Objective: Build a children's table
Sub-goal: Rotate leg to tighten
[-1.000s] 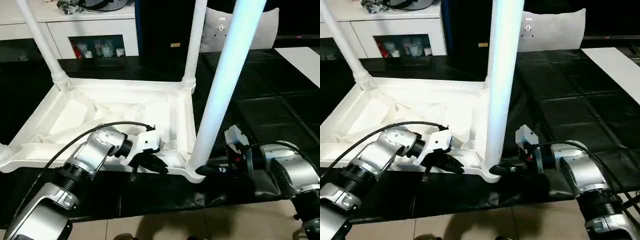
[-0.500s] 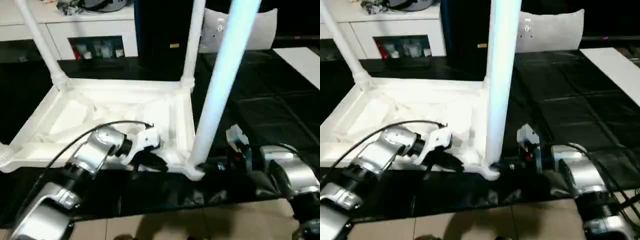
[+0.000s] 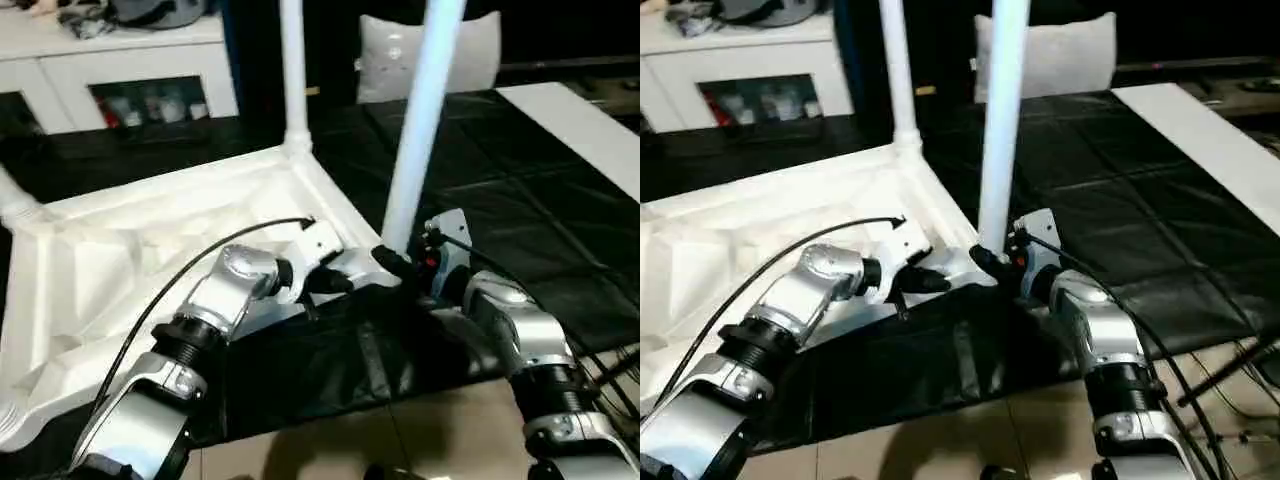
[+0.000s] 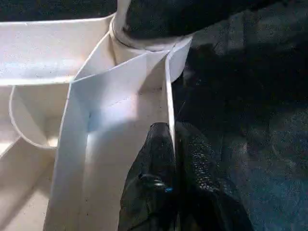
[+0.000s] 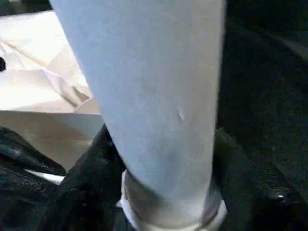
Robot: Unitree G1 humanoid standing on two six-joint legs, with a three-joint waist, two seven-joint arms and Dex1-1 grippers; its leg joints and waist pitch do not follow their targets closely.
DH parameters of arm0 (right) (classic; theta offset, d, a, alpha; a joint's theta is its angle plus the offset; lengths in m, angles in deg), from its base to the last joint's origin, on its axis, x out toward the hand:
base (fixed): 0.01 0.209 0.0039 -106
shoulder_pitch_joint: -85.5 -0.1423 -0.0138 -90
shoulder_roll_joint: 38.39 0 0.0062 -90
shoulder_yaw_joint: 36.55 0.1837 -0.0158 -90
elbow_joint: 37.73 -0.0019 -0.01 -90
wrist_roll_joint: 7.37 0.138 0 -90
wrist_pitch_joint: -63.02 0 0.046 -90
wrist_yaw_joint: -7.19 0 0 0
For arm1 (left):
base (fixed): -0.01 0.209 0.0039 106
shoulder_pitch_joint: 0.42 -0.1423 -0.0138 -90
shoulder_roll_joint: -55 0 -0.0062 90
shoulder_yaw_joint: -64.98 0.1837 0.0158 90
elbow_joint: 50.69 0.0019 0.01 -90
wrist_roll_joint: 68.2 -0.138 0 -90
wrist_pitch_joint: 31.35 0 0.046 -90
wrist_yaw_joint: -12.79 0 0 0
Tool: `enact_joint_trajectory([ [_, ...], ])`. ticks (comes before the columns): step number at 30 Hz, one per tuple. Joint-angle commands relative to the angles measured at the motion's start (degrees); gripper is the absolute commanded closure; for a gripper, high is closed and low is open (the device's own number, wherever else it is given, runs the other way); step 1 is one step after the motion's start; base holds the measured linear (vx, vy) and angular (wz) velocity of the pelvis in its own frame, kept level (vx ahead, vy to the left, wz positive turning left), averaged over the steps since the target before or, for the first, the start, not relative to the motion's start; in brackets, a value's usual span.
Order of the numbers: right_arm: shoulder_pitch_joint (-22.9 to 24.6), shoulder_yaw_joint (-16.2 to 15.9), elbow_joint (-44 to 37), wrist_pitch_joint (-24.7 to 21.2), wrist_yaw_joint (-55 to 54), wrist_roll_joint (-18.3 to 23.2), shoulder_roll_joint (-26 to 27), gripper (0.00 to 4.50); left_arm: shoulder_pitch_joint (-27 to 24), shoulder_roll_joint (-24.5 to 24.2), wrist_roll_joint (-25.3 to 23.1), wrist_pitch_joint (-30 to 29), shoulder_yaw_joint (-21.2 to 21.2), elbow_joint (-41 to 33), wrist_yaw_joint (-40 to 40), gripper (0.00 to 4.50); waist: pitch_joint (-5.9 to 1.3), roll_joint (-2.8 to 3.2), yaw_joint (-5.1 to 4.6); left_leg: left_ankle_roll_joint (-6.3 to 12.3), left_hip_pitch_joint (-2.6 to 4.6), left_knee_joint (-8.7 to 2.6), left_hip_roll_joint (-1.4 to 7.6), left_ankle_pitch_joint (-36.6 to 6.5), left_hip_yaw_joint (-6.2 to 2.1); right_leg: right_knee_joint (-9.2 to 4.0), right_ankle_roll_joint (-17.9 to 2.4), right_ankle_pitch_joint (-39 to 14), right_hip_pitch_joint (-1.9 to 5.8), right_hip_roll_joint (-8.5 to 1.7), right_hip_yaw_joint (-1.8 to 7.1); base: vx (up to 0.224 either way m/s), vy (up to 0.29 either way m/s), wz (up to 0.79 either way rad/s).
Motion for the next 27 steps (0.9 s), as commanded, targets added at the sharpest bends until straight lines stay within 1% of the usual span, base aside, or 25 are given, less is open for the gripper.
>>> enact_joint_trajectory([
  [1, 1.3, -1.6, -2.9, -3.3, 0.2, 0.9, 0.0, 1.31, -0.6, -0.1, -0.5, 2.9, 1.9, -0.7, -1.9, 4.5, -3.53, -0.48, 0.57, 4.96, -0.02, -4.09, 1.22, -11.4, -0.38, -3.91, -6.7, -22.8, 3.11, -3.67, 3.32, 0.0, 0.0, 0.0],
  [2, 2.2, -1.0, -4.8, -4.3, 0.1, 1.4, -0.7, 1.08, -1.0, -0.4, -0.7, 3.5, 1.9, -0.9, -1.5, 4.5, -3.64, -0.41, 0.85, 5.18, -0.05, -4.06, 1.29, -10.4, -0.29, -3.61, -7.3, -21.5, 3.17, -3.78, 3.46, 0.0, 0.0, 0.0],
  [3, 2.9, -0.8, -6.2, -5.0, 0.3, 1.4, -1.3, 0.99, -1.2, -0.4, -0.7, 3.6, 1.7, -1.0, -1.4, 4.5, -3.62, -0.4, 1.03, 5.3, -0.08, -4.07, 1.31, -9.8, -0.3, -3.56, -7.2, -20.9, 3.23, -3.71, 3.5, 0.0, 0.0, 0.0],
  [4, 3.8, -0.7, -8.1, -5.6, 0.5, 1.3, -2.2, 0.96, -1.6, -0.4, -0.5, 3.7, 1.4, -1.1, -1.1, 4.5, -3.66, -0.41, 1.51, 5.51, 0.0, -4.06, 1.43, -8.7, -0.2, -3.38, -7.3, -19.6, 3.3, -3.64, 3.62, 0.0, 0.0, 0.0],
  [5, 4.5, -0.2, -9.6, -6.7, 0.6, 1.7, -2.7, 0.91, -1.9, -0.5, -0.2, 3.7, 1.2, -1.4, -1.3, 4.5, -3.82, -0.4, 1.8, 5.72, 0.15, -4.02, 1.45, -8.0, -0.07, -3.21, -8.0, -18.5, 3.14, -3.73, 3.76, 0.0, 0.0, 0.0],
  [6, 4.9, 0.0, -10.5, -7.2, 0.7, 1.9, -3.0, 0.79, -2.2, -0.6, 0.1, 3.5, 1.1, -1.9, -1.8, 4.5, -3.9, -0.39, 1.91, 5.77, 0.09, -4.0, 1.52, -7.4, -0.07, -3.05, -8.3, -17.6, 3.27, -3.78, 3.82, 0.0, 0.0, 0.0],
  [7, 5.6, 0.4, -12.2, -8.0, 0.9, 2.4, -3.5, 0.63, -2.6, -0.9, 0.6, 3.2, 0.9, -2.9, -2.5, 4.07, -3.99, -0.36, 2.13, 5.95, -0.19, -4.04, 1.62, -6.1, -0.19, -2.59, -8.9, -15.6, 3.54, -3.67, 3.82, 0.0, 0.0, 0.0],
  [8, 6.2, 0.7, -13.6, -8.5, 1.1, 2.7, -4.0, 0.58, -3.0, -1.1, 1.0, 3.2, 0.7, -3.6, -2.8, 3.96, -4.03, -0.39, 2.18, 6.07, -0.2, -3.98, 1.61, -5.8, -0.15, -2.47, -9.1, -14.9, 3.5, -3.66, 3.85, 0.0, 0.0, 0.0],
  [9, 7.1, 1.1, -15.8, -8.6, 1.3, 3.0, -4.7, 0.52, -3.6, -1.3, 1.9, 2.2, 0.3, -5.3, -3.4, 3.96, -4.12, -0.35, 2.5, 6.2, -0.17, -3.94, 1.73, -5.0, -0.17, -2.15, -9.6, -13.0, 3.56, -3.81, 4.0, 0.0, 0.0, 0.0],
  [10, 8.3, 1.5, -18.8, -7.9, 2.3, 3.4, -5.9, 0.46, -4.6, -2.2, 2.9, 0.8, 0.1, -8.3, -4.5, 3.93, -4.12, -0.3, 2.5, 6.29, -0.17, -3.95, 1.76, -4.9, -0.12, -2.08, -9.8, -12.6, 3.47, -3.78, 4.02, 0.0, 0.0, 0.0],
  [11, 9.1, 1.9, -20.8, -7.6, 3.3, 4.4, -6.8, 0.25, -5.6, -3.2, 3.4, -0.4, 0.3, -10.8, -5.5, 3.67, -4.25, -0.49, 2.66, 6.41, -0.31, -3.87, 1.79, -4.2, -0.13, -1.77, -10.1, -11.4, 3.68, -3.83, 4.09, 0.0, 0.0, 0.0],
  [12, 9.5, 2.2, -21.9, -7.5, 3.9, 5.1, -7.3, 0.25, -6.1, -3.8, 3.6, -0.9, 0.4, -12.2, -6.1, 3.67, -4.33, -0.48, 2.72, 6.54, -0.33, -3.85, 1.88, -3.6, -0.16, -1.56, -10.3, -10.4, 3.78, -3.93, 4.17, 0.0, 0.0, 0.0],
  [13, 9.8, 2.3, -22.7, -7.7, 4.4, 5.7, -7.6, 0.18, -6.6, -4.2, 3.7, -1.3, 0.4, -13.1, -6.4, 3.59, -4.31, -0.99, 2.51, 7.2, -0.49, -3.8, 1.77, -3.0, -0.05, -1.5, -10.4, -9.9, 3.67, -3.71, 4.18, 0.0, 0.0, 0.0],
  [14, 10.1, 2.4, -23.4, -8.1, 4.8, 6.2, -8.0, 0.06, -6.9, -4.6, 3.7, -1.9, 0.3, -13.9, -6.4, 3.47, -4.35, -1.05, 2.57, 7.26, -0.43, -3.76, 1.71, -2.9, -0.02, -1.4, -10.5, -10.2, 3.63, -3.72, 4.19, 0.0, 0.0, 0.0],
  [15, 10.3, 2.3, -23.9, -8.3, 5.5, 6.4, -8.4, 0.06, -7.3, -5.1, 3.6, -2.6, 0.4, -14.8, -6.4, 3.47, -4.31, -1.04, 2.6, 7.45, -0.43, -3.58, 1.53, -2.8, 0.13, -1.45, -10.5, -10.7, 3.42, -3.74, 4.34, 0.0, 0.0, 0.0],
  [16, 10.4, 2.1, -24.2, -8.6, 5.9, 6.5, -8.8, 0.02, -7.7, -5.7, 3.5, -3.2, 0.4, -15.9, -6.5, 3.35, -4.11, -0.91, 2.68, 7.27, -0.51, -3.58, 1.4, -3.4, 0.2, -1.66, -10.1, -12.5, 3.32, -3.68, 4.26, 0.0, 0.0, 0.0],
  [17, 10.4, 2.0, -24.5, -8.8, 6.2, 6.5, -9.2, 0.0, -8.3, -6.5, 3.3, -4.1, 0.3, -17.3, -6.4, 3.22, -4.1, -1.47, 2.6, 6.82, -0.66, -3.61, 1.3, -4.2, 0.28, -2.03, -9.0, -15.5, 3.53, -3.71, 4.15, 0.0, 0.0, 0.0],
  [18, 10.4, 2.0, -24.5, -8.8, 6.2, 6.5, -9.2, 0.0, -8.3, -6.5, 3.3, -4.1, 0.3, -17.3, -6.4, 3.22, -4.09, -1.24, 2.77, 6.41, -0.56, -3.67, 1.36, -4.5, 0.19, -2.02, -8.6, -16.9, 3.5, -3.87, 4.11, 0.0, 0.0, 0.0],
  [19, 10.4, 2.0, -24.7, -8.9, 6.4, 6.5, -9.3, 0.0, -8.9, -7.2, 3.3, -4.9, 0.3, -18.6, -6.4, 3.15, -4.03, -1.24, 2.72, 5.94, -0.48, -3.65, 1.26, -4.8, 0.3, -2.49, -7.4, -19.3, 3.31, -3.68, 4.07, 0.0, 0.0, 0.0],
  [20, 10.0, 1.7, -24.5, -8.7, 6.5, 6.5, -9.4, 0.0, -9.7, -8.3, 3.3, -6.0, 0.3, -20.4, -6.5, 3.09, -4.13, -1.3, 2.75, 5.46, -0.44, -3.71, 1.37, -4.8, 0.21, -2.36, -7.1, -19.5, 3.3, -3.63, 4.09, 0.0, 0.0, 0.0],
  [21, 10.0, 1.7, -24.5, -8.7, 6.5, 6.5, -9.4, 0.0, -9.7, -8.3, 3.3, -6.0, 0.3, -20.4, -6.5, 3.04, -4.04, -1.22, 2.72, 5.24, -0.44, -3.77, 1.46, -5.1, 0.14, -2.29, -7.0, -19.7, 3.27, -3.69, 4.1, 0.0, 0.0, 0.0],
  [23, 8.3, 0.5, -23.2, -8.0, 6.8, 6.5, -8.7, 0.0, -11.1, -10.5, 3.2, -7.9, -0.4, -24.0, -6.0, 2.73, -4.04, -1.38, 2.72, 4.86, -0.27, -3.8, 1.33, -5.8, 0.21, -2.48, -6.4, -21.1, 3.11, -3.51, 4.08, 0.0, 0.0, 0.0],
  [24, 8.3, 0.5, -23.2, -8.0, 6.8, 6.5, -8.7, 0.0, -11.1, -10.5, 3.2, -7.9, -0.4, -24.0, -6.0, 2.71, -4.1, -1.28, 2.7, 4.53, -0.25, -3.84, 1.45, -5.9, 0.08, -2.26, -6.5, -21.0, 3.18, -3.66, 4.09, 0.0, 0.0, 0.0],
  [25, 7.2, -0.3, -21.7, -7.1, 5.9, 5.6, -8.0, 0.0, -11.3, -11.2, 3.0, -8.3, -0.7, -25.1, -5.6, 2.68, -4.09, -1.34, 2.69, 4.39, -0.19, -3.75, 1.34, -6.0, 0.18, -2.4, -6.2, -21.4, 2.96, -3.47, 4.12, 0.0, 0.0, 0.0],
  [27, 5.7, -1.1, -19.6, -5.6, 4.4, 4.6, -6.3, 0.0, -11.3, -12.0, 1.9, -7.5, -1.1, -25.2, -4.5, 2.59, -4.09, -1.16, 2.63, 3.9, -0.06, -3.69, 1.31, -6.2, 0.19, -2.37, -6.3, -21.7, 2.8, -3.48, 4.18, 0.0, 0.0, 0.0],
])
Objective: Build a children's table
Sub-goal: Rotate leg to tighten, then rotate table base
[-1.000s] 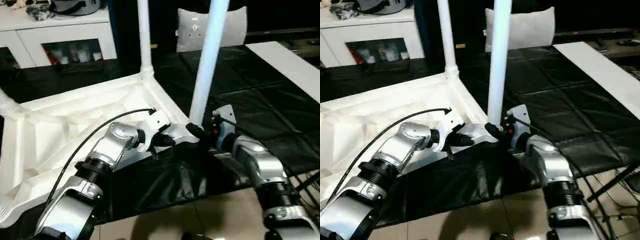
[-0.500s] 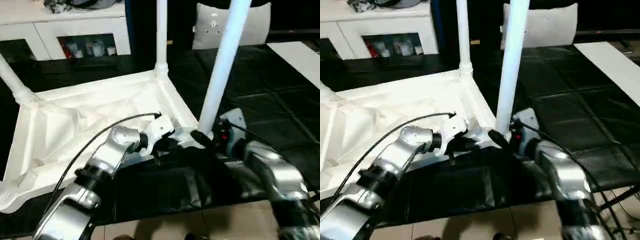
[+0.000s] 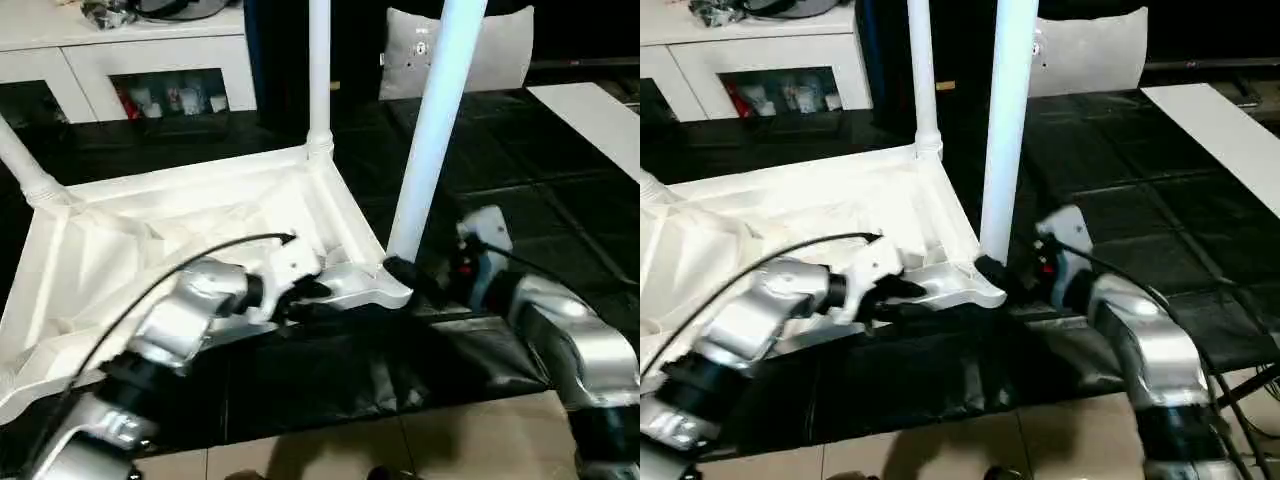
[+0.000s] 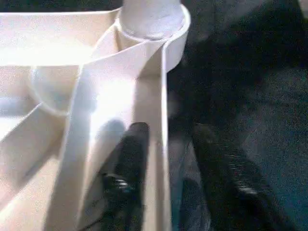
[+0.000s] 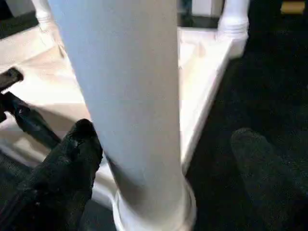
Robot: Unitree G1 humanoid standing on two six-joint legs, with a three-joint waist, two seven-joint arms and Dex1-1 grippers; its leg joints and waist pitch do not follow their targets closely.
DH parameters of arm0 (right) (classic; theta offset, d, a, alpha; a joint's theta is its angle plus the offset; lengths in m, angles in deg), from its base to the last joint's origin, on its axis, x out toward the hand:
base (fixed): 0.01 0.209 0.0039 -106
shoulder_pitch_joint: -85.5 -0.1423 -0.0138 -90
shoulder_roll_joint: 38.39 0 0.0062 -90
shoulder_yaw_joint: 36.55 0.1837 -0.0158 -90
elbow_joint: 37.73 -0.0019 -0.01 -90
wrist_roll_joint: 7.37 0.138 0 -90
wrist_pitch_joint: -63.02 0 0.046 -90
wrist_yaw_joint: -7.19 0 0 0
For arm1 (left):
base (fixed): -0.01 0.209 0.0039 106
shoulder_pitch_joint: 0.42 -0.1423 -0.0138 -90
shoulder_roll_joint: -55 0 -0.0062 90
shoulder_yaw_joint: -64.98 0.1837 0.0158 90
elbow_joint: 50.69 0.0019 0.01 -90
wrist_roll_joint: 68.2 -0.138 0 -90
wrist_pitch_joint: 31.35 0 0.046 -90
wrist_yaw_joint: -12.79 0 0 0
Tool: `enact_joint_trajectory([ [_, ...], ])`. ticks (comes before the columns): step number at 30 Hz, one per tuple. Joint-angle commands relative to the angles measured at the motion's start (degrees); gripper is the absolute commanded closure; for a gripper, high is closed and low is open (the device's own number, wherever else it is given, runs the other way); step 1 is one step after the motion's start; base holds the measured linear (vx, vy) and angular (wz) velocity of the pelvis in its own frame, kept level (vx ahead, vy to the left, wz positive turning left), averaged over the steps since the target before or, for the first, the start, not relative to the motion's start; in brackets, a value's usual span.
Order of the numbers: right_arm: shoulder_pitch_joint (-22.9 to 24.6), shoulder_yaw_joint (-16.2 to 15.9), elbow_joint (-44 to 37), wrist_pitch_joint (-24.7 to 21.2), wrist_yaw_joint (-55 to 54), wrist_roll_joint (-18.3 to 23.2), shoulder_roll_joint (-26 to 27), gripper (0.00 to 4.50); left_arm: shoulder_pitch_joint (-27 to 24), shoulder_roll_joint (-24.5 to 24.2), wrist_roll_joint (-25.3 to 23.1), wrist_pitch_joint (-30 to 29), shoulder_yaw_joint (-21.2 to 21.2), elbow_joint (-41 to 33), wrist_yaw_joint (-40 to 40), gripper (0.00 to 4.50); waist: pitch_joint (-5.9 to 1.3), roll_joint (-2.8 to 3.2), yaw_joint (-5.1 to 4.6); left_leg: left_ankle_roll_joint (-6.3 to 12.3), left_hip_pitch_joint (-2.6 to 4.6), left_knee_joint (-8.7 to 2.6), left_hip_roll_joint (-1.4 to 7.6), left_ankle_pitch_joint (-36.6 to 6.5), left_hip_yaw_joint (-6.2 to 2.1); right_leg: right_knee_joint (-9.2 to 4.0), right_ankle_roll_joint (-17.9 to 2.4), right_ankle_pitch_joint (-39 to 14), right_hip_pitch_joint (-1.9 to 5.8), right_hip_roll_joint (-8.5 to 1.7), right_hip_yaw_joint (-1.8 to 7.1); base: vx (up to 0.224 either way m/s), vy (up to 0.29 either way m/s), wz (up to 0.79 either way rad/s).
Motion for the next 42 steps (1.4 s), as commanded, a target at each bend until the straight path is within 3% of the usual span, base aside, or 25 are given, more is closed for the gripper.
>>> enact_joint_trajectory([
  [1, -1.5, -1.3, 1.9, 1.6, -1.9, -1.2, 1.8, 0.0, -0.2, -0.7, -1.2, 0.3, -1.0, -1.2, 1.4, 2.44, -4.03, -1.05, -0.1, 3.66, -0.16, -3.35, 1.14, -6.7, -0.13, -4.1, -6.0, -21.4, 3.76, -3.52, 3.57, 0.0, 0.0, 0.0],
  [7, -3.0, -3.1, 4.0, 4.4, -5.7, -3.7, 5.1, 0.0, -0.8, -2.1, -0.5, -0.1, -1.1, -3.0, 1.2, 2.44, -4.01, -0.83, 0.02, 2.7, 0.0, -3.4, 1.28, -7.7, -0.3, -3.72, -5.9, -20.2, 3.6, -3.5, 3.79, 0.0, 0.0, 0.0],
  [11, -4.4, -5.3, 5.6, 3.1, -7.3, -5.2, 6.2, 0.0, -1.7, -4.3, -0.9, -0.3, -1.2, -4.8, 1.3, 2.44, -3.71, -0.87, -0.46, 2.2, -0.05, -3.5, 1.02, -9.4, -0.3, -4.19, -4.9, -23.9, 3.62, -3.53, 3.75, 0.0, 0.0, 0.0],
  [14, -5.1, -4.7, 6.5, 2.5, -8.6, -4.7, 7.9, 0.0, -2.4, -6.1, -0.4, -2.7, -2.3, -6.3, 1.2, 2.44, -3.54, -0.91, -1.04, 2.15, -0.21, -3.55, 0.91, -9.8, -0.4, -4.39, -4.1, -25.3, 3.61, -3.45, 3.68, 0.0, 0.0, 0.0],
  [16, -5.5, -4.3, 7.9, 2.9, -10.2, -5.1, 8.5, 0.0, -2.7, -7.1, 0.0, -4.6, -2.5, -7.6, 0.9, 2.14, -3.53, -0.91, -1.45, 1.99, -0.18, -3.56, 1.03, -9.4, -0.48, -4.18, -4.7, -24.5, 3.59, -3.47, 3.75, 0.0, 0.0, 0.0],
  [19, -6.4, -3.1, 10.6, 3.6, -13.2, -5.5, 9.5, 0.0, -3.6, -8.4, 0.0, -5.3, -2.6, -9.1, 0.8, 2.06, -3.46, -0.79, -1.83, 1.91, 0.06, -3.49, 0.97, -9.8, -0.39, -4.22, -5.4, -24.4, 3.37, -3.41, 3.84, 0.0, 0.0, 0.0],
  [20, -6.8, -2.5, 11.4, 4.1, -13.9, -5.6, 9.7, 0.0, -3.9, -8.7, -0.3, -5.0, -2.7, -9.3, 1.3, 1.95, -3.48, -1.18, -1.9, 1.99, -0.11, -3.51, 0.98, -9.5, -0.39, -4.12, -5.4, -24.1, 3.5, -3.42, 3.89, 0.0, 0.0, 0.0],
  [22, -7.5, -0.8, 13.3, 5.7, -12.7, -3.7, 10.0, 0.0, -4.9, -9.7, -1.0, -4.3, -2.7, -9.4, 2.1, 1.71, -3.61, -0.89, -1.81, 2.12, -0.04, -3.47, 0.98, -9.2, -0.38, -3.96, -5.6, -23.4, 3.46, -3.4, 3.92, 0.0, 0.0, 0.0],
  [24, -7.8, 0.4, 13.4, 4.4, -12.2, -2.2, 10.4, 0.0, -5.3, -10.2, -1.0, -4.2, -2.7, -9.7, 2.1, 1.67, -3.62, -0.91, -1.9, 2.57, -0.15, -3.49, 1.03, -8.8, -0.4, -3.67, -6.3, -21.5, 3.57, -3.3, 3.99, 0.0, 0.0, 0.0],
  [25, -8.0, 0.9, 13.5, 3.4, -11.9, -1.4, 10.5, 0.0, -5.5, -10.4, -0.9, -4.6, -2.8, -10.0, 2.4, 1.67, -3.57, -1.27, -1.9, 2.75, -0.07, -3.49, 1.13, -8.6, -0.32, -3.63, -6.6, -20.8, 3.46, -3.26, 4.08, 0.0, 0.0, 0.0],
  [26, -8.1, 0.8, 13.7, 3.5, -11.8, -1.3, 10.4, 0.0, -5.5, -10.5, -0.7, -5.0, -2.9, -10.3, 2.5, 1.67, -3.64, -1.04, -1.71, 2.79, -0.02, -3.5, 1.18, -8.0, -0.38, -3.38, -7.0, -20.0, 3.55, -3.32, 4.13, 0.0, 0.0, 0.0],
  [29, -8.5, -0.2, 15.0, 6.8, -12.4, -3.1, 9.6, 0.0, -5.7, -10.8, -0.7, -5.3, -3.0, -10.8, 3.1, 1.67, -3.65, -1.09, -1.56, 2.42, -0.04, -3.45, 1.18, -7.6, -0.29, -3.18, -7.8, -18.7, 3.53, -3.34, 4.17, 0.0, 0.0, 0.0],
  [33, -9.0, 1.2, 16.9, 12.4, -15.0, -3.9, 10.6, 0.0, -5.5, -11.1, -1.4, -4.9, -2.5, -10.2, 3.6, 1.67, -3.58, -1.17, -1.53, 2.01, -0.02, -3.44, 1.03, -8.5, -0.2, -3.45, -7.4, -20.7, 3.52, -3.45, 4.2, 0.0, 0.0, 0.0],
  [36, -9.2, 1.7, 16.7, 12.0, -13.0, -2.5, 10.9, 0.0, -5.6, -11.3, -1.4, -4.9, -2.4, -10.2, 3.7, 1.67, -3.52, -1.13, -1.48, 2.24, 0.02, -3.49, 1.07, -8.6, -0.29, -3.53, -6.8, -21.5, 3.56, -3.39, 4.19, 0.0, 0.0, 0.0],
  [42, -10.3, 0.2, 18.3, 10.1, -13.0, -3.5, 9.8, 0.0, -5.5, -11.9, -2.0, -5.0, -1.5, -9.7, 4.3, 1.67, -3.59, -1.18, -1.49, 2.47, -0.04, -3.41, 1.0, -8.0, -0.24, -3.23, -7.7, -19.7, 3.64, -3.28, 4.29, 0.0, 0.0, 0.0],
])
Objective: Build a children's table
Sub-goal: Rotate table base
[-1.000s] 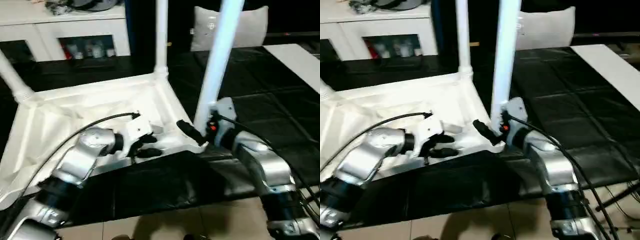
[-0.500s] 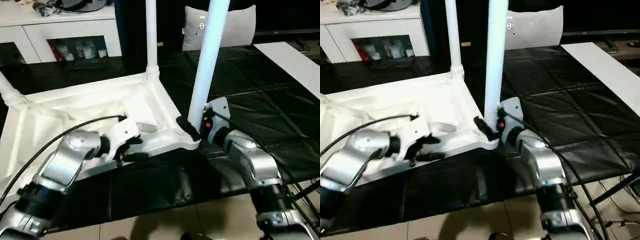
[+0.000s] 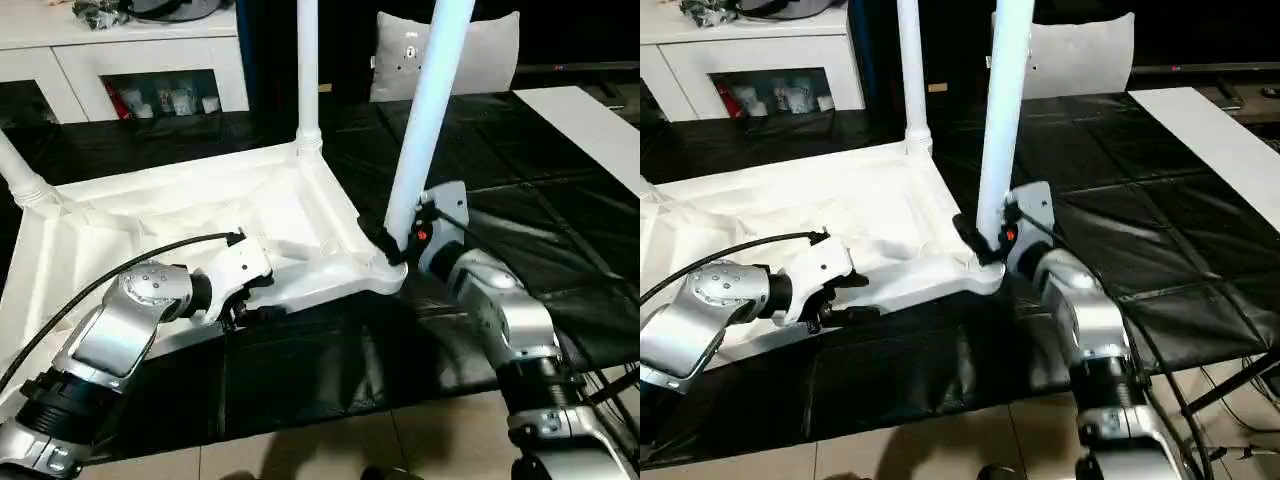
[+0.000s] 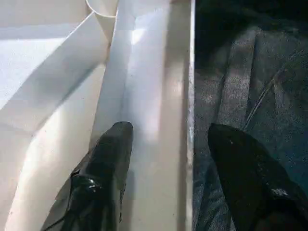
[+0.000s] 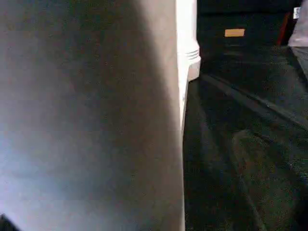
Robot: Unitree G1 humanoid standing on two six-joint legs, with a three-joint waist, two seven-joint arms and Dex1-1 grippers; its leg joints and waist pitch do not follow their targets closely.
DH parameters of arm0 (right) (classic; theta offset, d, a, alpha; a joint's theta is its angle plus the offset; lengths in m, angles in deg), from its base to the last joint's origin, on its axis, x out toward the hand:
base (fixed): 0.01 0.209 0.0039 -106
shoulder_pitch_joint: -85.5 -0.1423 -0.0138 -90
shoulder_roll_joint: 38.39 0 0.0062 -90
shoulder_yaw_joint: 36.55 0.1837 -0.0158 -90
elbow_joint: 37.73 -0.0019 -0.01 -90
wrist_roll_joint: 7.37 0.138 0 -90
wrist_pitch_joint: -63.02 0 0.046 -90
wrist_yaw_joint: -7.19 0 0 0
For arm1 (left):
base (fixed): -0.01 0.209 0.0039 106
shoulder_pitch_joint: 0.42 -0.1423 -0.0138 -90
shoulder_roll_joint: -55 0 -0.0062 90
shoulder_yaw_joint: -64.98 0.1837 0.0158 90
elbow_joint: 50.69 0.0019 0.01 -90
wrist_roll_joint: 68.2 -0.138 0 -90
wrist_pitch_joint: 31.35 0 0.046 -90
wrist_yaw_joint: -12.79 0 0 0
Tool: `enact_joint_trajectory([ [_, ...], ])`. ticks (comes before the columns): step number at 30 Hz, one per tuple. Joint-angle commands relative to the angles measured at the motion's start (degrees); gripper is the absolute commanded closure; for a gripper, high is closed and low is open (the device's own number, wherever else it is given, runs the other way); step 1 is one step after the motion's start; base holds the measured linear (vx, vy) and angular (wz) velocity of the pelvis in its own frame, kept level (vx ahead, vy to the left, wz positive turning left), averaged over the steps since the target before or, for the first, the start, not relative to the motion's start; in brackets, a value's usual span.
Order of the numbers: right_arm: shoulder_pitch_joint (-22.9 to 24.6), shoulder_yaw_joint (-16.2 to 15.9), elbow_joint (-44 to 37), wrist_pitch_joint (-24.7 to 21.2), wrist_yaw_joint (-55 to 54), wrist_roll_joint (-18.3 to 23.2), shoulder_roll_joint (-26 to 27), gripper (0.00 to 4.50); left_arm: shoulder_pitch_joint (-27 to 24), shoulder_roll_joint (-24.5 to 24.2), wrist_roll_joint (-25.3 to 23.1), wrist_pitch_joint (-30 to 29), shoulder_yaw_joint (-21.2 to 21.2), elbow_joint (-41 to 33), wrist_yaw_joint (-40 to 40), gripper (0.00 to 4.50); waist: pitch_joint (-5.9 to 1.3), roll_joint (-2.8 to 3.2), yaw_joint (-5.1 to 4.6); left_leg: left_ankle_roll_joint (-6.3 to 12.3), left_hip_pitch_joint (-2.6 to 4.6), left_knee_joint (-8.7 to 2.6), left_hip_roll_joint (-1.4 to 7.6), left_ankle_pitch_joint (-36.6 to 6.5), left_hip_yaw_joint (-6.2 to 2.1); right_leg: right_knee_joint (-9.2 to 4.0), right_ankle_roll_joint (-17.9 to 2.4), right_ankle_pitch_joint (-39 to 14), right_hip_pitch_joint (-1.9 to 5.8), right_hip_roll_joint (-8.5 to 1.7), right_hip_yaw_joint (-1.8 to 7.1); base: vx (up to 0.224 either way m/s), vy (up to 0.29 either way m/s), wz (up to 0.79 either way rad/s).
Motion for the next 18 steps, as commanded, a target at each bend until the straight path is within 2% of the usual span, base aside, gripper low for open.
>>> enact_joint_trajectory([
  [1, -0.4, -0.6, 0.9, 0.0, 1.1, 0.2, -0.5, 0.0, 0.3, -0.8, -1.0, 0.2, 0.5, 0.5, 0.6, 1.67, -3.87, -0.15, 0.04, 2.91, -0.06, -3.77, 1.14, -7.9, -0.22, -3.68, -7.6, -19.6, 3.67, -3.29, 3.7, 0.0, 0.0, 0.0],
  [5, -0.2, 0.1, 2.4, 0.4, -0.1, -0.5, -0.5, 0.0, 0.4, -1.5, -2.2, 0.6, 1.4, 1.7, 0.9, 1.67, -3.93, -0.24, 0.05, 2.99, -0.12, -3.75, 1.14, -7.4, -0.27, -3.51, -7.9, -18.7, 3.75, -3.28, 3.72, 0.0, 0.0, 0.0],
  [9, -0.7, 2.4, 3.7, 1.0, -2.1, 0.0, -0.9, 0.0, 0.3, -2.3, -3.8, 1.7, 2.1, 3.1, 1.8, 1.67, -3.87, -0.21, 0.07, 2.84, 0.0, -3.79, 1.14, -7.9, -0.27, -3.66, -7.8, -19.4, 3.63, -3.29, 3.74, 0.0, 0.0, 0.0],
  [10, -0.7, 2.9, 3.9, 1.1, -2.3, 0.3, -1.0, 0.0, 0.3, -2.3, -4.0, 1.9, 2.0, 3.4, 2.1, 1.67, -3.8, -0.01, 0.05, 2.65, 0.06, -3.82, 1.14, -8.5, -0.28, -3.76, -7.6, -20.2, 3.61, -3.29, 3.72, 0.0, 0.0, 0.0],
  [11, -1.0, 4.1, 4.7, 1.4, -3.2, 0.3, -1.9, 0.0, 0.7, -1.9, -4.5, 2.7, 1.6, 4.7, 3.3, 1.67, -3.79, -0.01, 0.15, 2.45, 0.38, -3.76, 1.18, -9.1, -0.18, -3.93, -7.6, -20.6, 3.33, -3.26, 3.77, 0.0, 0.0, 0.0],
  [15, -1.5, 5.6, 7.2, 0.5, -5.4, -0.8, -4.7, 0.0, 2.2, -1.3, -5.9, 4.6, 1.5, 8.2, 5.5, 1.67, -3.74, -0.05, 0.36, 1.92, 0.73, -3.81, 1.09, -10.6, -0.14, -3.93, -8.1, -20.5, 3.04, -2.98, 3.97, 0.0, 0.0, 0.0],
  [16, -1.5, 5.7, 7.2, 0.6, -5.3, -0.8, -4.8, 0.0, 2.3, -1.3, -6.1, 4.8, 1.6, 8.5, 5.7, 1.67, -3.77, -0.05, 0.58, 1.8, 1.01, -3.8, 1.12, -11.5, -0.08, -3.96, -8.1, -20.9, 2.88, -2.98, 4.15, 0.0, 0.0, 0.0],
  [17, -1.3, 6.3, 7.1, 0.9, -4.5, -0.2, -5.6, 0.0, 2.8, -1.4, -6.9, 5.8, 2.0, 10.0, 6.5, 1.67, -3.69, 0.16, 0.71, 1.81, 0.74, -3.88, 1.08, -11.7, -0.17, -4.0, -8.0, -20.8, 3.02, -2.98, 4.2, 0.0, 0.0, 0.0],
  [18, -1.2, 6.6, 7.2, 0.9, -3.9, 0.2, -6.0, 0.0, 3.0, -1.4, -7.3, 6.5, 2.2, 10.7, 6.9, 1.67, -3.82, -0.07, 0.94, 1.94, 0.62, -3.86, 1.01, -11.6, -0.19, -3.9, -7.7, -20.6, 3.21, -3.0, 4.23, 0.0, 0.0, 0.0],
])
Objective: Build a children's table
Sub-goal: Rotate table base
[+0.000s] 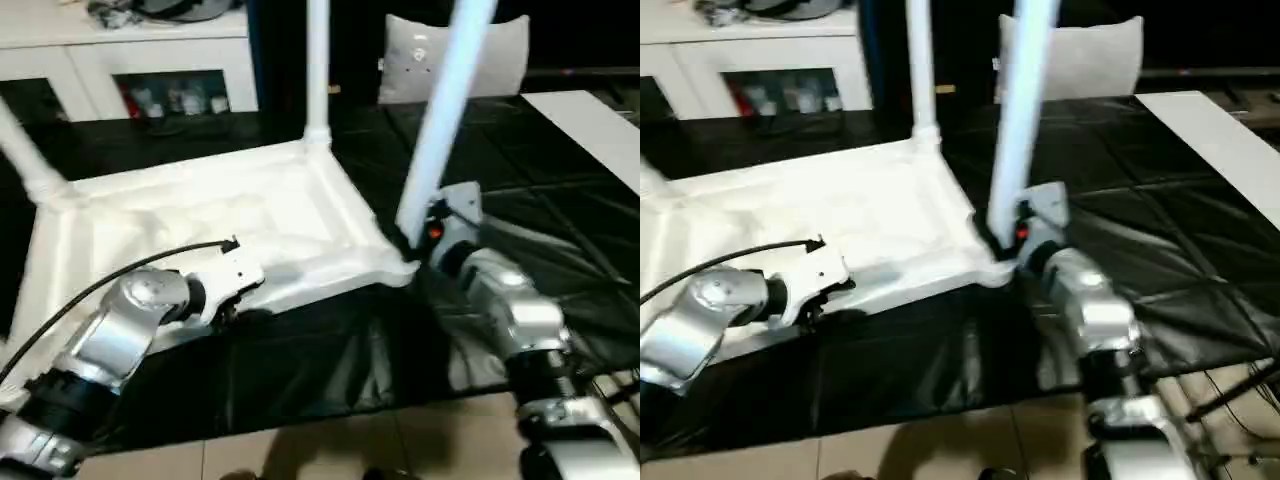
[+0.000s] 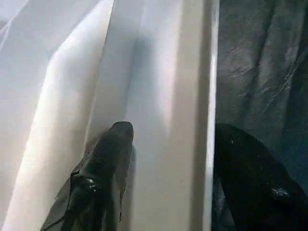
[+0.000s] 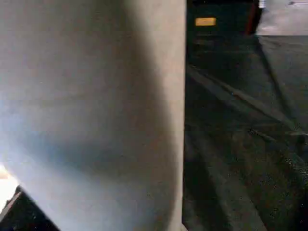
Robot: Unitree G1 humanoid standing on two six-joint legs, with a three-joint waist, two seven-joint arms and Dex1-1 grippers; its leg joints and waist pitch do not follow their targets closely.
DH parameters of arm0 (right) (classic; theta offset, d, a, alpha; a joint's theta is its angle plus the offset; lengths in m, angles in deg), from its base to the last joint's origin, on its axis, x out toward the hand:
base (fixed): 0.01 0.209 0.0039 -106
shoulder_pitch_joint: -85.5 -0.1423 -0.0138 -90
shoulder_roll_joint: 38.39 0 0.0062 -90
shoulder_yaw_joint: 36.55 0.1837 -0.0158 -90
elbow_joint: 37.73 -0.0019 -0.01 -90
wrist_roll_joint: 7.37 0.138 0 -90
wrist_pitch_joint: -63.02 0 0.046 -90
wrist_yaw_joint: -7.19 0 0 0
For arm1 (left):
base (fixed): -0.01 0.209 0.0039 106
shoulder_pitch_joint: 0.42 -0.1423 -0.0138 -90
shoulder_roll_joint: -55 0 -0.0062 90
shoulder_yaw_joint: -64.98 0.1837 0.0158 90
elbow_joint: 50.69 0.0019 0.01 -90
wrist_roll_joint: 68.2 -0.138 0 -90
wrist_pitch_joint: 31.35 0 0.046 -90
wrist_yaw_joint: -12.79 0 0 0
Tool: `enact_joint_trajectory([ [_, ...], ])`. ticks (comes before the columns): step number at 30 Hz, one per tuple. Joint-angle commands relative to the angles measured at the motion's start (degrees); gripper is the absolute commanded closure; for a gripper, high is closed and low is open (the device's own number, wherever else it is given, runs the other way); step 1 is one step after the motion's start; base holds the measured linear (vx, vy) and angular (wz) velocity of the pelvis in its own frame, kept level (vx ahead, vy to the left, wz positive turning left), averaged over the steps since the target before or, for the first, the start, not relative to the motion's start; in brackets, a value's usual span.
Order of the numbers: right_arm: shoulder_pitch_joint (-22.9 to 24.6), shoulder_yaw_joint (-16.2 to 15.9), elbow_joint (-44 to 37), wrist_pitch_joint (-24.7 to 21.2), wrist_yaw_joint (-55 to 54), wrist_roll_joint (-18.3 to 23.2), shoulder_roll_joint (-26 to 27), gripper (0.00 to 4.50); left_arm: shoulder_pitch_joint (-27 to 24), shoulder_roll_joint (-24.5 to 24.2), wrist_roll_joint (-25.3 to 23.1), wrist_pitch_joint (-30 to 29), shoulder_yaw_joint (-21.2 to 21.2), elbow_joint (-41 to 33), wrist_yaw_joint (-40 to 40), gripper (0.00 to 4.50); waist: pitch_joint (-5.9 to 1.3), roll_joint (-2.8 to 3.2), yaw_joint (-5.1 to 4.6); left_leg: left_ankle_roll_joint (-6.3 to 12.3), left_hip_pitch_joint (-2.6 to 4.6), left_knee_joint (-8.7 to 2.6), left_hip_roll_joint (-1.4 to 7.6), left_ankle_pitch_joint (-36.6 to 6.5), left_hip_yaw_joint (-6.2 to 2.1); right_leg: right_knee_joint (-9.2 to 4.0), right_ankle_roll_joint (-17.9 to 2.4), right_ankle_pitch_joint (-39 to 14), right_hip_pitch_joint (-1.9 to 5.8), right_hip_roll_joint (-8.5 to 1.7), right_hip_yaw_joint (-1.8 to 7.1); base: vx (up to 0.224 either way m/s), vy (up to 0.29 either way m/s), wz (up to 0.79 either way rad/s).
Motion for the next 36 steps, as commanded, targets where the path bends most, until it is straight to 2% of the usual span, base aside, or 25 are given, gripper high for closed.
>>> enact_joint_trajectory([
  [1, 0.9, 3.8, 0.8, -0.1, 0.6, 0.7, -2.6, 0.0, 1.7, -0.7, -3.2, 1.5, -1.0, 3.4, 3.6, 1.67, -3.84, 0.03, -0.43, 1.87, 0.52, -4.1, 1.38, -11.6, -0.21, -3.91, -7.6, -20.4, 3.16, -3.11, 3.37, 0.0, 0.0, 0.0],
  [3, 1.0, 4.9, 1.8, 1.5, -0.2, 0.3, -4.0, 0.0, 2.9, 0.7, -3.4, 3.1, -1.7, 5.4, 6.0, 1.67, -3.92, -0.2, -0.14, 2.15, 0.42, -3.99, 1.3, -10.7, -0.12, -3.88, -7.4, -20.0, 3.2, -3.12, 3.38, 0.0, 0.0, 0.0],
  [5, 1.0, 5.5, 2.2, 2.3, -1.1, 0.1, -4.5, 0.0, 3.5, 1.3, -3.7, 3.7, -1.8, 6.2, 7.1, 1.67, -4.1, -0.27, 0.32, 2.24, 0.78, -3.86, 1.4, -10.0, 0.02, -3.86, -8.0, -19.1, 2.91, -3.19, 3.52, 0.0, 0.0, 0.0],
  [6, 1.0, 6.1, 3.3, 4.1, -2.5, -0.2, -5.4, 0.0, 4.8, 2.3, -4.7, 5.2, -1.3, 8.1, 9.3, 1.67, -4.16, -0.33, 0.47, 2.31, 0.49, -3.86, 1.44, -9.1, -0.07, -3.58, -8.5, -18.0, 3.1, -3.19, 3.51, 0.0, 0.0, 0.0],
  [10, 1.7, 7.1, 3.8, 5.4, -4.1, -0.6, -6.7, 0.0, 6.9, 5.1, -5.7, 6.5, -1.1, 11.5, 13.9, 1.67, -4.46, -0.66, 0.83, 3.37, -0.16, -3.58, 1.33, -6.0, -0.08, -2.98, -9.0, -14.6, 3.5, -3.15, 3.46, 0.0, 0.0, 0.0],
  [12, 1.8, 7.9, 4.3, 6.4, -5.2, -0.8, -7.2, 0.0, 7.8, 6.5, -6.1, 7.1, -1.1, 13.1, 15.9, 1.67, -4.55, -0.73, 0.93, 3.71, -0.11, -3.47, 1.24, -5.6, 0.03, -3.01, -9.1, -14.1, 3.47, -3.15, 3.45, 0.0, 0.0, 0.0],
  [13, 1.6, 8.3, 4.6, 7.4, -5.5, -0.8, -7.4, 0.0, 8.0, 7.2, -6.3, 7.5, -1.1, 13.5, 16.8, 1.67, -4.7, -0.83, 1.07, 4.06, -0.37, -3.4, 1.23, -4.7, -0.05, -2.8, -9.1, -13.5, 3.71, -3.26, 3.41, 0.0, 0.0, 0.0],
  [16, 1.4, 9.1, 4.3, 10.2, -5.9, -0.4, -7.2, 0.0, 7.9, 9.2, -5.7, 8.1, -2.0, 13.7, 19.1, 1.67, -4.77, -0.86, 0.97, 4.83, -0.68, -3.19, 1.12, -3.8, -0.01, -2.7, -9.4, -12.4, 3.72, -3.27, 3.31, 0.0, 0.0, 0.0],
  [17, 1.6, 8.8, 3.0, 11.0, -3.5, 0.7, -6.9, 0.0, 7.1, 10.6, -4.3, 8.3, -3.7, 12.8, 20.4, 1.67, -4.75, -0.85, 0.92, 5.27, -0.83, -3.11, 1.1, -3.6, 0.0, -2.69, -9.6, -12.1, 3.73, -3.24, 3.22, 0.0, 0.0, 0.0],
  [20, 2.8, 7.4, 0.5, 12.0, -2.8, -0.2, -7.0, 0.0, 4.6, 13.1, -0.9, 6.9, -7.5, 9.3, 23.0, 1.67, -4.58, -0.92, 0.8, 5.84, -0.99, -3.18, 1.31, -4.5, -0.04, -2.94, -9.6, -13.5, 3.76, -3.34, 3.06, 0.0, 0.0, 0.0],
  [23, 4.7, 5.5, -2.8, 9.7, -2.2, -1.0, -7.3, 0.0, 1.4, 16.0, 3.1, 4.5, -12.4, 4.8, 26.5, 1.4, -4.21, -0.95, 0.3, 5.86, -1.05, -3.25, 1.16, -6.7, -0.02, -3.68, -8.3, -18.6, 3.59, -3.2, 2.77, 0.0, 0.0, 0.0],
  [24, 4.8, 5.4, -3.0, 9.6, -2.2, -1.0, -7.3, 0.0, 1.2, 16.1, 3.3, 4.5, -12.6, 4.6, 26.7, 1.34, -4.21, -0.95, 0.3, 5.86, -1.05, -3.25, 1.16, -6.7, -0.02, -3.68, -8.3, -18.6, 3.59, -3.2, 2.77, 0.0, 0.0, 0.0],
  [25, 6.4, 5.2, -5.9, 8.2, -2.0, -0.2, -6.9, 0.0, -1.1, 17.6, 5.3, 3.8, -15.8, 1.3, 29.1, 1.3, -4.1, -0.99, 0.17, 5.59, -0.93, -3.3, 1.25, -7.9, -0.03, -4.02, -7.5, -20.7, 3.5, -3.17, 2.73, 0.0, 0.0, 0.0],
  [26, 8.4, 5.7, -8.8, 7.9, -2.3, 0.6, -6.3, 0.0, -3.6, 19.0, 6.6, 3.3, -18.4, -2.1, 31.0, 1.3, -4.0, -1.32, 0.15, 5.56, -0.88, -3.41, 1.3, -8.6, -0.02, -4.41, -6.7, -22.2, 3.4, -3.11, 2.62, 0.0, 0.0, 0.0],
  [28, 11.5, 6.6, -12.8, 8.1, -3.3, 0.8, -6.0, 0.0, -6.7, 20.3, 6.8, 3.1, -20.6, -6.4, 33.4, 1.07, -3.94, -1.81, 0.14, 5.53, -0.99, -3.45, 1.4, -8.7, -0.05, -4.51, -5.6, -23.6, 3.29, -3.14, 2.62, 0.0, 0.0, 0.0],
  [31, 16.9, 7.7, -20.0, 7.3, -3.4, 2.2, -5.6, 0.0, -11.7, 21.9, 5.9, 2.6, -23.5, -12.4, 37.7, 0.87, -3.89, -1.25, 0.21, 5.77, -1.06, -3.61, 1.61, -8.6, -0.24, -4.6, -4.0, -23.1, 3.19, -2.88, 2.67, 0.0, 0.0, 0.0],
  [32, 18.3, 7.5, -21.8, 7.5, -3.7, 1.9, -5.6, 0.0, -13.1, 22.5, 6.0, 2.7, -24.5, -13.8, 38.8, 0.62, -3.73, -1.38, 0.08, 5.99, -1.04, -3.71, 1.48, -9.0, -0.19, -4.75, -3.7, -23.1, 2.92, -2.62, 2.59, 0.0, 0.0, 0.0],
  [33, 19.9, 7.3, -24.2, 6.8, -3.9, 2.1, -5.4, 0.0, -14.7, 23.0, 6.0, 3.1, -25.4, -15.4, 40.1, 0.62, -3.59, -1.04, 0.08, 5.83, -1.0, -3.76, 1.39, -9.6, -0.23, -4.81, -3.6, -23.8, 2.86, -2.58, 2.55, 0.0, 0.0, 0.0],
  [34, 20.9, 7.2, -25.6, 6.9, -4.2, 2.2, -5.1, 0.0, -15.8, 23.3, 6.0, 3.9, -25.9, -16.3, 40.9, 0.51, -3.6, -1.14, 0.09, 5.67, -1.01, -3.77, 1.52, -9.7, -0.28, -4.89, -3.3, -23.6, 3.0, -2.66, 2.62, 0.0, 0.0, 0.0],
  [35, 22.5, 6.9, -27.8, 7.2, -3.2, 3.3, -4.6, 0.0, -17.3, 23.4, 6.2, 5.4, -26.2, -17.6, 41.3, 0.46, -3.04, -0.93, -0.09, 5.39, -0.88, -4.04, 1.4, -12.8, -0.28, -5.59, -2.2, -27.3, 2.57, -2.55, 2.4, 0.0, 0.0, 0.0],
  [36, 22.7, 6.8, -28.2, 7.0, -2.9, 3.7, -4.5, 0.0, -17.5, 23.5, 6.2, 5.8, -26.2, -17.8, 41.4, 0.46, -3.08, -1.06, -0.13, 5.26, -0.76, -3.99, 1.25, -13.9, -0.29, -5.92, -1.4, -28.9, 2.6, -2.62, 2.31, 0.0, 0.0, 0.0],
])
